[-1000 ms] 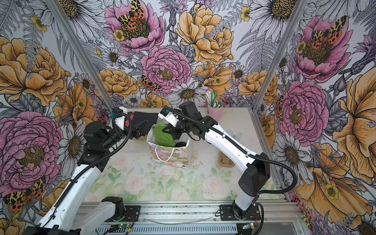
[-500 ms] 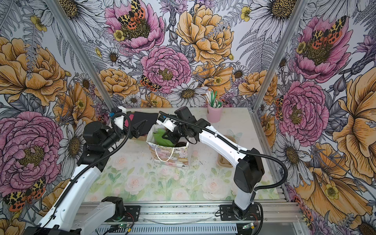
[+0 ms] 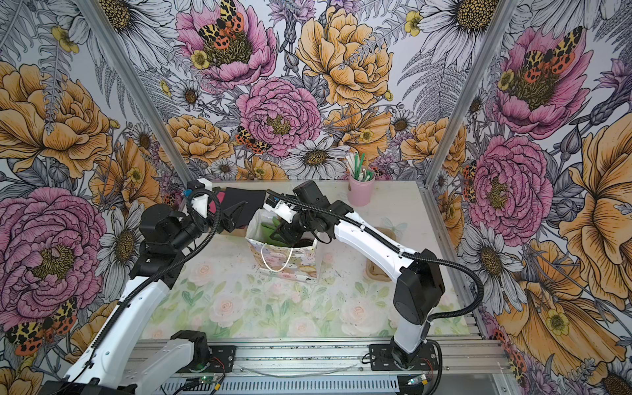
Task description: Pack the takeout coffee
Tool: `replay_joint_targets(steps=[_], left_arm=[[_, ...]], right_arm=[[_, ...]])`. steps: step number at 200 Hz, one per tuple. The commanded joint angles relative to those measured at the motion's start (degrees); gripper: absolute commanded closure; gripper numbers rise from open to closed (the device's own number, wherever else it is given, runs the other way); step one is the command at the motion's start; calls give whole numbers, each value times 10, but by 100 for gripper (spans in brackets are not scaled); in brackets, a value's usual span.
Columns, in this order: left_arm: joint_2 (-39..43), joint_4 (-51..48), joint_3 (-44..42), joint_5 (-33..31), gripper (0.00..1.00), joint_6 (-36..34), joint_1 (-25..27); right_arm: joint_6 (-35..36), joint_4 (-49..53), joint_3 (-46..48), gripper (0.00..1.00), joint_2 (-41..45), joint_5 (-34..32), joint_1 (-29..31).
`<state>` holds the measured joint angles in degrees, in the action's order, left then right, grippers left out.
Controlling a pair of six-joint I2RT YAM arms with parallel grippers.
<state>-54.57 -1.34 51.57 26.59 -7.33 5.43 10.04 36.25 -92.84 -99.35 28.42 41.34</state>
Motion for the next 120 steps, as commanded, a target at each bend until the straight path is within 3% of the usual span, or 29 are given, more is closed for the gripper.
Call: replay_joint_targets(steps=[1, 72, 120], left_arm=[[6, 11, -10, -2, 1, 13, -6], [15, 13, -15, -75, 1, 49, -16], [33, 25, -53, -288, 1, 118, -27]], right_arm=[[-1, -7, -27, 34, 45, -7, 4], [11, -28, -53, 24, 155, -71, 1], [-72, -175, 79, 15, 286, -151, -80]])
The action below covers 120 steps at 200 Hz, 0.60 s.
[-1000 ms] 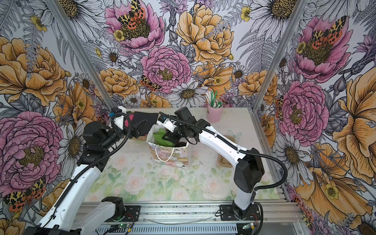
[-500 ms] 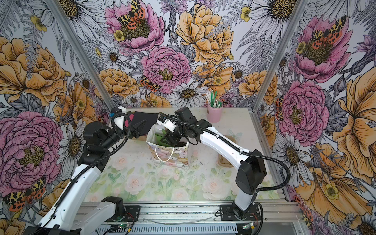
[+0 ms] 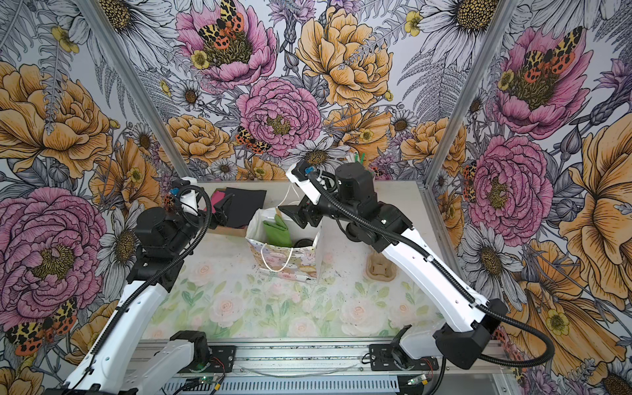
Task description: Pack the takeout coffee
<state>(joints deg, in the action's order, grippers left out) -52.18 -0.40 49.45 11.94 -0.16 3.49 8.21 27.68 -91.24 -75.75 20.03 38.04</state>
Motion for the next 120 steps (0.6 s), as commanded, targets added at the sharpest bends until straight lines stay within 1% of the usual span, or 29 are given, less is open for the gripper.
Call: replay_joint_targets(steps=[1, 13, 22, 28, 33, 50, 65, 74, 97, 120], left_arm=[[9, 16, -33, -148, 1, 48, -8], [9, 24, -50, -199, 1, 57, -8], [6, 33, -64, -228, 1, 61, -8], [4, 42, -74, -235, 1, 62, -9], [2, 50, -83, -258, 1, 62, -10], [-7, 90, -126, -282, 1, 65, -11], [-15, 135, -165, -297, 1, 69, -10], [-20, 167, -191, -303, 1, 70, -10], [-44, 267, -259, -318, 1, 60, -6], [-78, 346, -303, -333, 1, 44, -5]], right_arm=[[-56, -93, 67, 15, 54, -68, -51], [-81, -126, 110, 14, 88, -105, -82], [-93, -142, 141, 13, 110, -144, -106], [-96, -149, 161, 12, 125, -173, -120], [-98, -152, 178, 12, 135, -199, -131], [-104, -156, 235, 11, 161, -280, -169], [-121, -164, 296, 10, 175, -328, -208], [-145, -174, 335, 11, 180, -332, -239], [-188, -227, 438, 11, 185, -313, -309], [-208, -298, 524, 11, 178, -298, -350]])
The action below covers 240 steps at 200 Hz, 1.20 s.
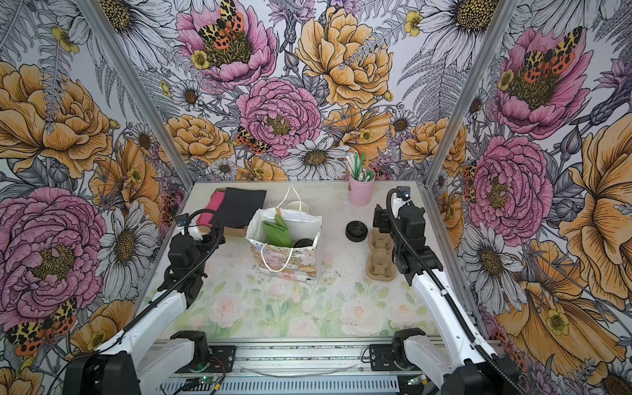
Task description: Pack the takeout coffee
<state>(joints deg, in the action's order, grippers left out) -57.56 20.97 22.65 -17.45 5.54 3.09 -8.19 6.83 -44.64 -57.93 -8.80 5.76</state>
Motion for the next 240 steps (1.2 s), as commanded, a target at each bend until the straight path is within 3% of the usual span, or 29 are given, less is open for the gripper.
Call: replay_joint_targets(steps=[1, 60, 123, 143, 198, 240], left_arm=[[-25, 135, -37, -38, 1, -13, 0], [-68, 272, -108, -32, 1, -47, -2], [-201, 444, -125, 29, 1, -49, -24], [-235, 472, -124, 43, 1, -49, -25], [-324, 524, -105, 79, 1, -53, -29], [-318, 481, -88, 76, 1, -43, -36]], right_arm=[[-43, -93, 60, 11, -1, -10, -28], [-2, -244, 165, 10, -66, -16, -41], [43, -449, 222, 6, -187, 7, -41], [55, -462, 214, 6, -206, 20, -41], [59, -619, 244, 4, -305, 9, -45], [49, -584, 231, 1, -301, 4, -48]])
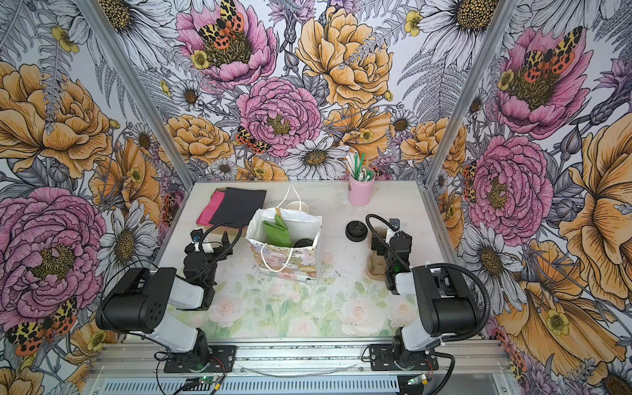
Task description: Pack the takeout coffee
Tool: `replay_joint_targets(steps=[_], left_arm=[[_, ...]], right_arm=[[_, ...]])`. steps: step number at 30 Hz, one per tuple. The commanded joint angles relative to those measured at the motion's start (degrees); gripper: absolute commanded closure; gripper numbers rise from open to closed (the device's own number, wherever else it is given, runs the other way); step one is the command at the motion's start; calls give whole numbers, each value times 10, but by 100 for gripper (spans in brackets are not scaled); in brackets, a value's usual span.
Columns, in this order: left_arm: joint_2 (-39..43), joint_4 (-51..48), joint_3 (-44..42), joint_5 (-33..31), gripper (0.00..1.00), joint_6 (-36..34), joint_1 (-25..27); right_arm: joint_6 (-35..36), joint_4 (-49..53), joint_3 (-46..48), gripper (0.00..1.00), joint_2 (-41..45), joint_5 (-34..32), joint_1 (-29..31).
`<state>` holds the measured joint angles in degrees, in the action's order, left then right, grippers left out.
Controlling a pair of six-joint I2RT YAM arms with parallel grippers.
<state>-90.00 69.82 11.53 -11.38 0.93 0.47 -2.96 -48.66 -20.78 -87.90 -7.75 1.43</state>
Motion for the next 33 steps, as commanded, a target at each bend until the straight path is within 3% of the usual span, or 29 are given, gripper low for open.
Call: replay_joint_targets(steps=[1, 7, 12, 33], left_arm=[[7, -11, 25, 15, 1, 3, -10], [13, -131, 85, -2, 1, 11, -9], [12, -127, 83, -27, 1, 10, -5], [12, -142, 92, -34, 1, -3, 6]], right_arm=[[-3, -27, -8, 1, 0, -7, -5], [-6, -26, -9, 1, 0, -8, -8], [-29, -35, -6, 0, -2, -74, -6], [-28, -38, -5, 0, -3, -74, -7]])
